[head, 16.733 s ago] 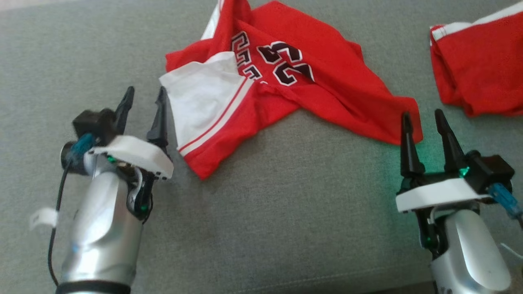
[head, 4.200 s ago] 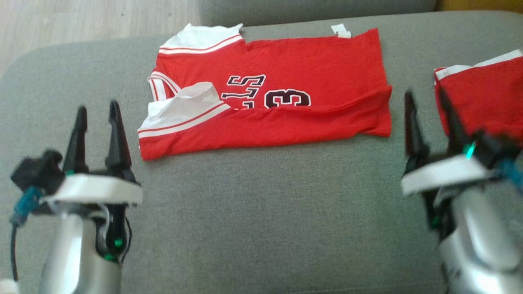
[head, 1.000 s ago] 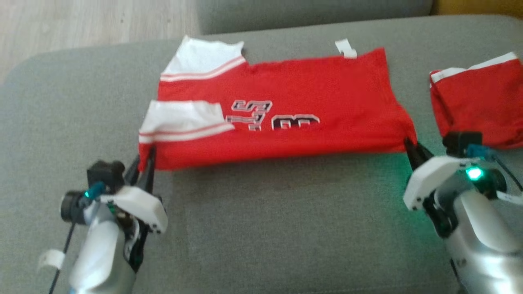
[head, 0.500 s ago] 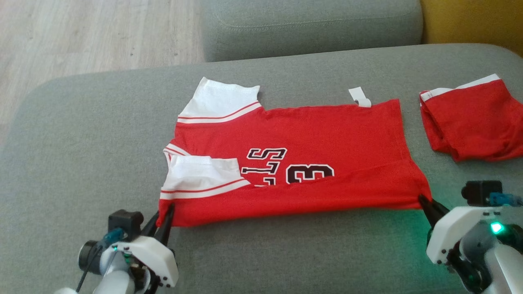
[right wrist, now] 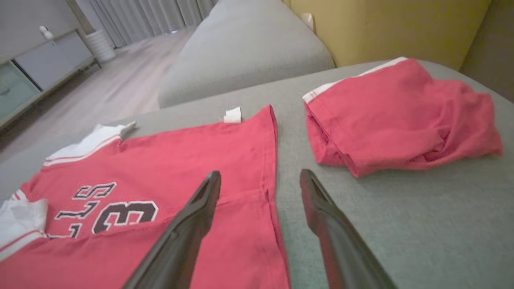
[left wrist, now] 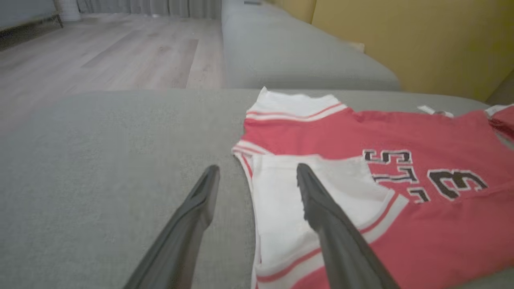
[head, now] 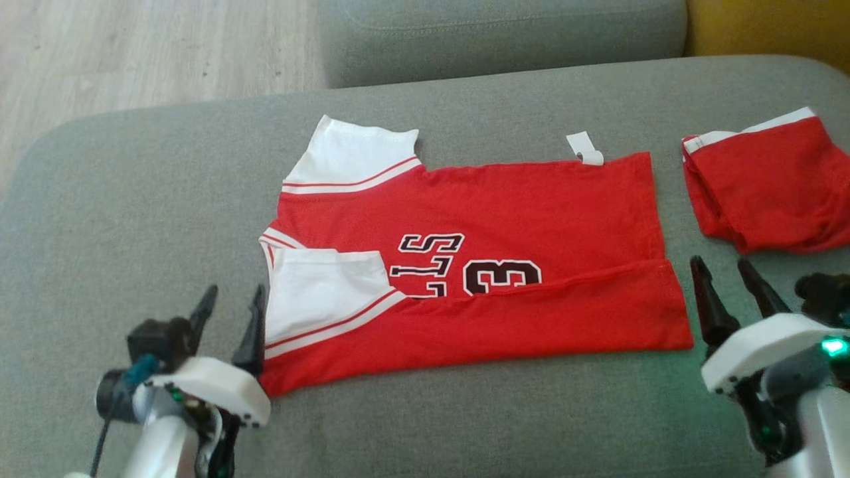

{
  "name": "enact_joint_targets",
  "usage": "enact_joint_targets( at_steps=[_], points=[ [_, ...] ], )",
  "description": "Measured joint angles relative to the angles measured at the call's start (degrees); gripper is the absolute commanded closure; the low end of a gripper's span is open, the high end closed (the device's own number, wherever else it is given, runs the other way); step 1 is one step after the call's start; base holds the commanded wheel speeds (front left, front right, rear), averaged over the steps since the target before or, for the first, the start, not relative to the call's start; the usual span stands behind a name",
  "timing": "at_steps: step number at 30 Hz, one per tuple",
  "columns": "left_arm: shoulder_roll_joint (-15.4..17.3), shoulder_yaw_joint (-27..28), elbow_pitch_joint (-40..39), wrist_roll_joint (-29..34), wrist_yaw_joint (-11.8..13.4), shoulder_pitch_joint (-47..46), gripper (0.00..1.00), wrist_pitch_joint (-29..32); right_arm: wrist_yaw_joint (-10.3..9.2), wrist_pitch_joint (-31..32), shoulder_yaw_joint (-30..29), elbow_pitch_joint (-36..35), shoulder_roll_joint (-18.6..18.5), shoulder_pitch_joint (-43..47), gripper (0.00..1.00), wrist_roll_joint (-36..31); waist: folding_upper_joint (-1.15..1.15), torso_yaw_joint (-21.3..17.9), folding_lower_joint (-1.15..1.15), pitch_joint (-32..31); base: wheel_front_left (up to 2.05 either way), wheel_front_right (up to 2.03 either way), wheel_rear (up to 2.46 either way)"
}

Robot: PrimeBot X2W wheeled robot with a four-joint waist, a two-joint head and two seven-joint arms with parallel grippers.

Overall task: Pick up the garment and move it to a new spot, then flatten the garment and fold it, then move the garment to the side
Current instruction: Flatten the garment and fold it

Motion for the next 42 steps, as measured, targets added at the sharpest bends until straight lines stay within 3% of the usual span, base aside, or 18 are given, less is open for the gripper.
enact_joint_targets(
  at_steps=[10,16,22,32,37,42],
  points=[
    [-1.00,2.91,-5.59,-1.13,0.38,-5.35,0.00,-0.69,0.00,-8.33,-1.67,-2.60,3.63,-4.95,0.00,-3.90,0.00,-0.91,0.00,3.16,0.00,0.00,0.00],
    [1.11,1.44,-2.60,-1.30,-1.93,-13.30,0.00,2.72,0.00,-8.72,-0.68,-2.50,3.56,-10.76,0.00,-5.87,0.00,-1.56,0.00,7.16,0.00,0.00,0.00],
    [5.76,-3.55,3.02,-3.46,-3.14,-26.16,0.00,11.16,0.00,-8.47,2.87,-1.76,2.72,-17.13,0.00,-5.97,0.00,-2.63,0.01,11.98,0.00,0.00,0.00],
    [15.07,-18.86,10.80,-15.60,-3.15,-44.20,0.00,22.31,0.00,-8.22,9.53,0.14,1.51,-26.02,0.00,-6.46,0.00,-6.54,0.01,19.24,0.00,0.00,0.00],
    [19.20,-25.12,14.44,-18.79,-3.15,-49.56,0.00,24.29,0.00,-8.33,11.36,0.35,1.35,-29.83,0.00,-6.46,0.00,-9.03,0.02,22.61,0.00,0.00,0.00],
    [21.06,-28.38,18.16,-22.15,-3.52,-53.25,0.00,24.42,0.00,-8.71,12.70,0.56,1.09,-31.40,0.00,-6.45,0.00,-11.42,0.02,25.30,0.00,0.00,0.00]
  ],
)
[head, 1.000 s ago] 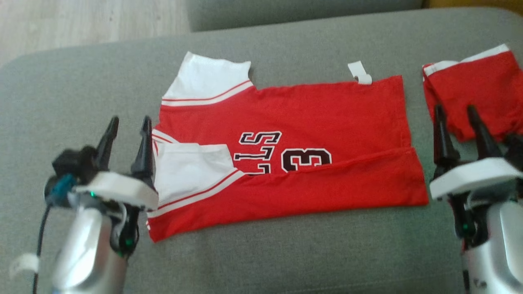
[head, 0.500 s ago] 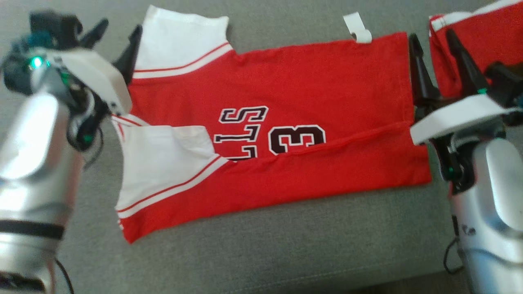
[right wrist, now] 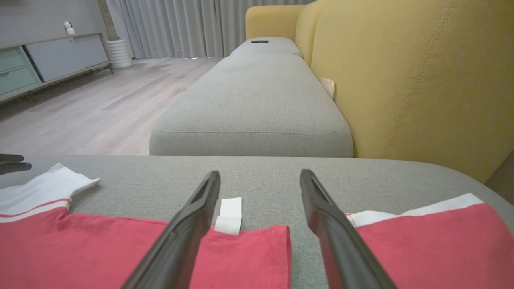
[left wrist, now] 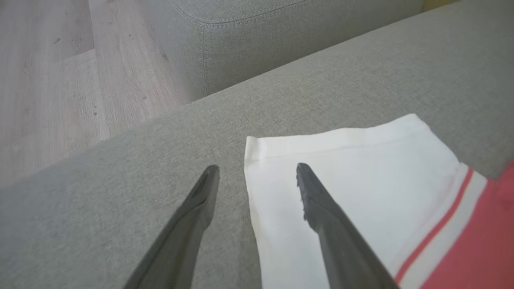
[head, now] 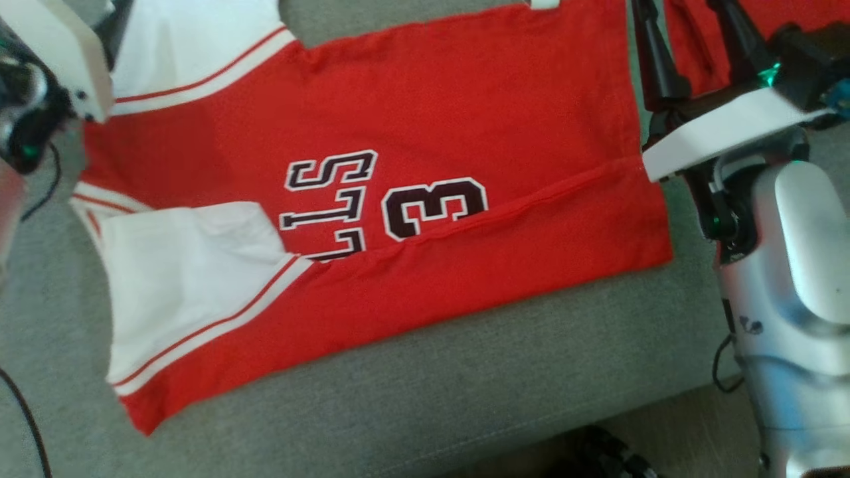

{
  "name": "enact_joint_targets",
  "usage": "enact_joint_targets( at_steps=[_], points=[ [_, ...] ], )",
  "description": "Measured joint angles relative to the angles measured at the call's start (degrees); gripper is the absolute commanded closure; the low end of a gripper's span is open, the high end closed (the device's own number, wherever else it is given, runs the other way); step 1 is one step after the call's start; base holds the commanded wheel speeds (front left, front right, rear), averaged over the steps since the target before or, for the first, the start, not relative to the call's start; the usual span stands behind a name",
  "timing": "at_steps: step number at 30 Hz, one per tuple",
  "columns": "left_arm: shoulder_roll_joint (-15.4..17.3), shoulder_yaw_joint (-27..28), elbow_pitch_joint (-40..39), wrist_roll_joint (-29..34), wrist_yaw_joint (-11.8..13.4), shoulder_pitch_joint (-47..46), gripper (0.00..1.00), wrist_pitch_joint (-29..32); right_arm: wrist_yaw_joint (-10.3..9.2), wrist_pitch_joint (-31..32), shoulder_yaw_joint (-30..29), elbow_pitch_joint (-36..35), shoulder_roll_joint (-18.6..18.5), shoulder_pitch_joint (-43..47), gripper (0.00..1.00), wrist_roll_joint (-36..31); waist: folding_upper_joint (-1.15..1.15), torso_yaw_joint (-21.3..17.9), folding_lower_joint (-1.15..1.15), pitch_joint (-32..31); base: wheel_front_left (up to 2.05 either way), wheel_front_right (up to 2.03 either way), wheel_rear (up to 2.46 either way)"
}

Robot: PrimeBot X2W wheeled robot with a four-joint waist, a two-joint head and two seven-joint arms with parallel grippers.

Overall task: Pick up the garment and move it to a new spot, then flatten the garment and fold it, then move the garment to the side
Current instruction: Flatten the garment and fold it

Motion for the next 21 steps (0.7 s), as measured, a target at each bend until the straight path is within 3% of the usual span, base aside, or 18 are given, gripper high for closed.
enact_joint_targets(
  at_steps=[11,17,18,19,21],
  points=[
    [1.81,-7.27,6.91,-3.10,-0.05,-6.92,0.00,-0.85,0.00,-0.55,0.74,0.20,-0.86,-3.70,0.00,0.18,0.00,-4.02,0.00,3.98,0.00,0.00,0.00],
    [1.78,-9.42,8.79,-5.17,-0.05,-8.91,0.00,0.08,0.00,-0.54,0.67,0.18,-1.10,-4.22,0.00,0.16,0.00,-4.11,-0.01,4.20,0.00,0.00,0.00],
    [1.77,-9.84,8.99,-5.87,-0.05,-8.96,0.20,0.56,0.00,-0.54,0.63,0.16,-1.11,-4.23,0.00,0.16,0.00,-4.06,-0.02,4.23,0.00,0.00,0.00],
    [1.74,-10.28,8.98,-6.81,-0.05,-8.98,1.00,1.07,0.00,-0.53,0.54,0.16,-1.13,-4.22,0.00,0.15,0.00,-4.00,-0.02,4.24,0.00,0.00,0.00],
    [1.64,-10.74,8.75,-8.81,-0.07,-9.31,1.00,1.92,0.00,-0.52,0.23,0.14,-1.32,-4.22,0.00,0.14,0.00,-3.75,-0.02,4.26,0.00,0.00,0.00]
  ],
)
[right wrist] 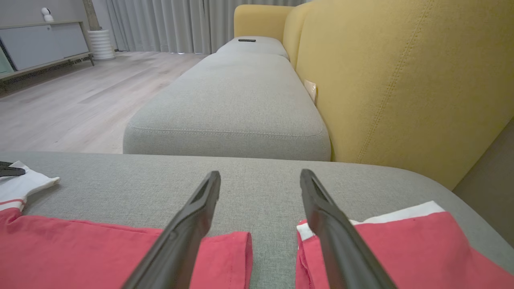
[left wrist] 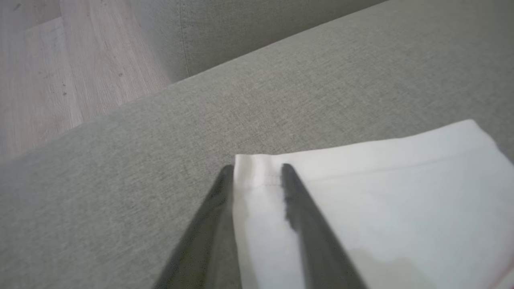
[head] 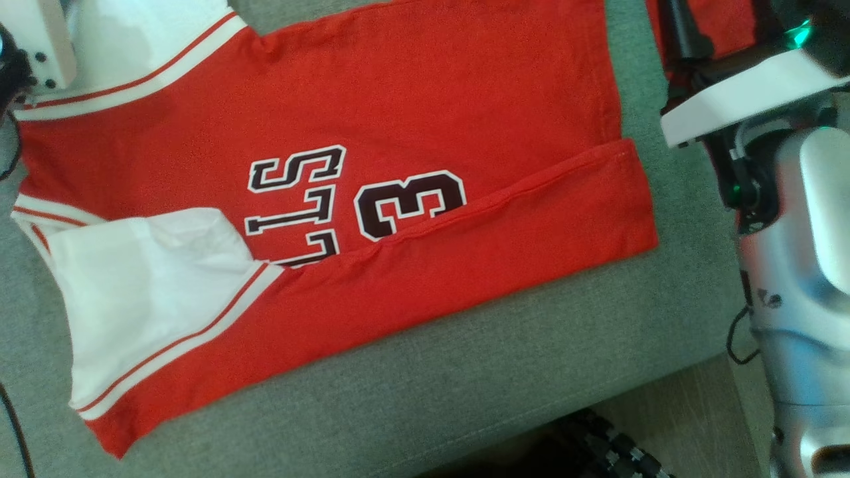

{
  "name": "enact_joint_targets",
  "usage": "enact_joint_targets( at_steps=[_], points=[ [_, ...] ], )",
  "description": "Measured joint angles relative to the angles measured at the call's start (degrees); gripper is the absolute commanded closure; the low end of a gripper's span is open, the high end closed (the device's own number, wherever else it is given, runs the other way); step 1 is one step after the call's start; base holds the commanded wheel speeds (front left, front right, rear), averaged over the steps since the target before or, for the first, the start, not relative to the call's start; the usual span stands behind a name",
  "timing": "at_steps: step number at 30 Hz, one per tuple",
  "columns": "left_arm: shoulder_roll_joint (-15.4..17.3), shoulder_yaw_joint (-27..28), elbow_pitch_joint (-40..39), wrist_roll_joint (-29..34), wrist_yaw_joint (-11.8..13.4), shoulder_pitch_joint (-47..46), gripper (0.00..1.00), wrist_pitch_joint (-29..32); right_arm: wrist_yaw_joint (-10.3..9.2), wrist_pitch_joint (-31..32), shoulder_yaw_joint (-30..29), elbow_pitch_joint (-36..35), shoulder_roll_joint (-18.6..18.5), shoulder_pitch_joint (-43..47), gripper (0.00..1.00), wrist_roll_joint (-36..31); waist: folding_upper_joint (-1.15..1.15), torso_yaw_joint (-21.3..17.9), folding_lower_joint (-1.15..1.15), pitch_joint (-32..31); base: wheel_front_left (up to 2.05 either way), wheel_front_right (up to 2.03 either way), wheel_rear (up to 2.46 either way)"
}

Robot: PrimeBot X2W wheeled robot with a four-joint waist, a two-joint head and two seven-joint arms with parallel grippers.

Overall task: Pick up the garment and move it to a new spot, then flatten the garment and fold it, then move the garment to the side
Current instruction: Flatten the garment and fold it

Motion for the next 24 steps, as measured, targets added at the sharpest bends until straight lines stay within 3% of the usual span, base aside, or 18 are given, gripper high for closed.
enact_joint_targets(
  at_steps=[5,12,18,24],
  points=[
    [-0.35,-2.53,-0.54,-1.62,0.00,-0.29,1.00,-2.78,0.00,0.08,-1.42,0.01,-0.74,0.00,0.00,-0.08,0.00,1.47,0.01,-0.54,0.00,0.00,0.00],
    [-2.18,-5.31,-3.10,-2.81,0.00,-0.10,1.00,-12.40,0.00,1.32,-2.83,1.70,-3.24,0.08,0.00,-0.03,0.00,5.03,0.00,-3.63,0.00,0.00,0.00],
    [-4.77,-8.28,-7.10,-3.27,0.00,2.46,1.00,-18.44,0.00,4.45,-2.97,4.44,-7.20,0.26,0.00,2.30,0.00,9.93,0.00,-6.75,0.00,0.00,0.00],
    [-5.04,-10.05,-11.41,-3.56,0.00,3.75,1.00,-22.31,0.00,8.57,-2.61,10.11,-10.76,0.82,0.00,4.08,0.00,15.12,0.00,-9.42,0.00,0.00,0.00]
  ],
)
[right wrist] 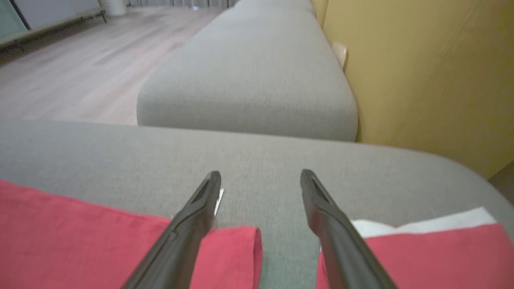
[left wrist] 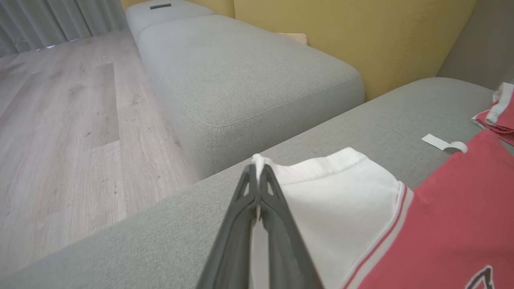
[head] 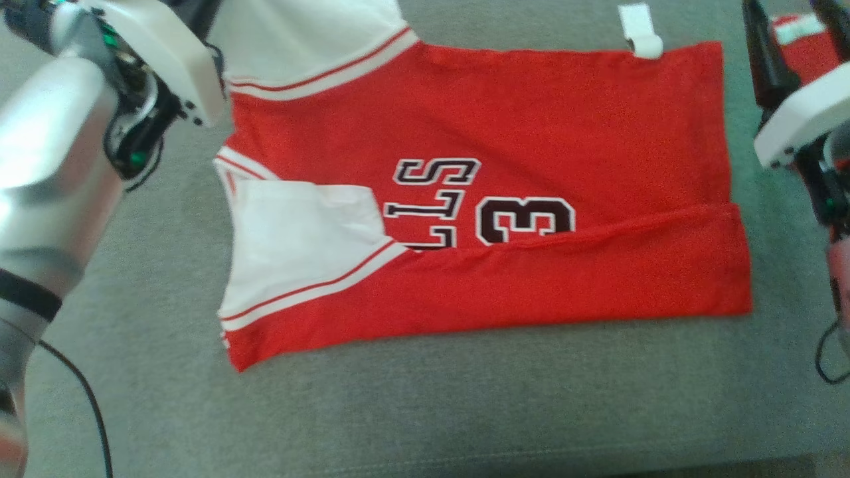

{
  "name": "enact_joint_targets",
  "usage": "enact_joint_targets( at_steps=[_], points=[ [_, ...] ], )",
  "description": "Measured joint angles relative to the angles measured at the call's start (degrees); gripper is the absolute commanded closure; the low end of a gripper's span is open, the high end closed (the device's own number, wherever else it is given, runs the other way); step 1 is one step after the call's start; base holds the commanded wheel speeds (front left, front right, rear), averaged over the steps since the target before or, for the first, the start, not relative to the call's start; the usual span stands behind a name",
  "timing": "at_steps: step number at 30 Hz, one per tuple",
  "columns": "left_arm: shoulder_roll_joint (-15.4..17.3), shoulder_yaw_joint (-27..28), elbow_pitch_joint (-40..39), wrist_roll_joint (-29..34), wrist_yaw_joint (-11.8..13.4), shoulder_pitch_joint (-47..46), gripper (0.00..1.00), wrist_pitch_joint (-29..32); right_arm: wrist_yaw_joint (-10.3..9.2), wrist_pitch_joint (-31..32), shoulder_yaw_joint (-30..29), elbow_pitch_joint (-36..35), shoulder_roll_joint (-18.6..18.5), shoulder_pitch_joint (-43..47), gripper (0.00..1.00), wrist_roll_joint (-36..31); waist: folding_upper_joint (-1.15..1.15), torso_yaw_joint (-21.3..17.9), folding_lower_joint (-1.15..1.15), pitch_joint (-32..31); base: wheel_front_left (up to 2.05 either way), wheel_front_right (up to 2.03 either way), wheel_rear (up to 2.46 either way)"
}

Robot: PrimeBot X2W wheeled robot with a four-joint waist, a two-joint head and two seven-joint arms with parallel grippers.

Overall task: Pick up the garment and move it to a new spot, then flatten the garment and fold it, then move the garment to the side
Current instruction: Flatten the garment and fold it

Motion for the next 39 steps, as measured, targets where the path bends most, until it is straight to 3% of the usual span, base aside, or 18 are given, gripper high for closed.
enact_joint_targets(
  at_steps=[9,14,27,28,29,34,39],
  points=[
    [0.81,-2.56,-6.66,0.05,0.09,3.18,1.00,-1.19,0.00,4.93,3.98,9.49,-2.99,0.38,0.00,2.41,0.00,4.95,0.00,-1.71,0.00,0.00,0.00],
    [0.94,-2.74,-9.06,0.09,0.94,3.74,1.00,-1.12,0.00,5.34,7.26,14.43,-5.46,-0.82,0.00,0.40,0.00,5.63,0.00,-0.62,0.00,0.00,0.00],
    [0.79,-2.98,-10.91,0.63,1.34,3.41,1.00,-1.03,0.00,5.19,13.05,20.15,-6.05,-8.60,0.00,0.20,0.00,6.38,0.00,2.53,0.00,0.00,0.00],
    [0.75,-3.08,-10.88,0.90,1.34,3.26,1.00,-1.02,0.00,5.89,13.65,20.48,-6.33,-9.23,0.07,0.66,0.00,6.52,0.00,2.72,0.00,0.00,0.00],
    [0.71,-3.25,-10.82,1.25,1.34,2.99,1.00,-1.03,0.00,6.70,14.67,20.69,-6.71,-9.99,1.00,1.16,0.00,6.63,0.00,2.88,0.00,0.00,0.00],
    [0.82,-3.28,-8.87,1.40,1.33,2.47,1.00,-1.05,0.00,9.33,19.04,20.81,-7.17,-12.42,1.00,3.83,0.00,6.35,0.00,3.01,0.00,0.00,0.00],
    [1.26,-2.05,-4.68,0.40,1.29,2.42,1.00,-2.71,0.00,4.78,18.66,21.62,-7.38,-13.14,1.00,5.42,0.00,4.98,0.00,2.83,0.00,0.00,0.00]
  ],
)
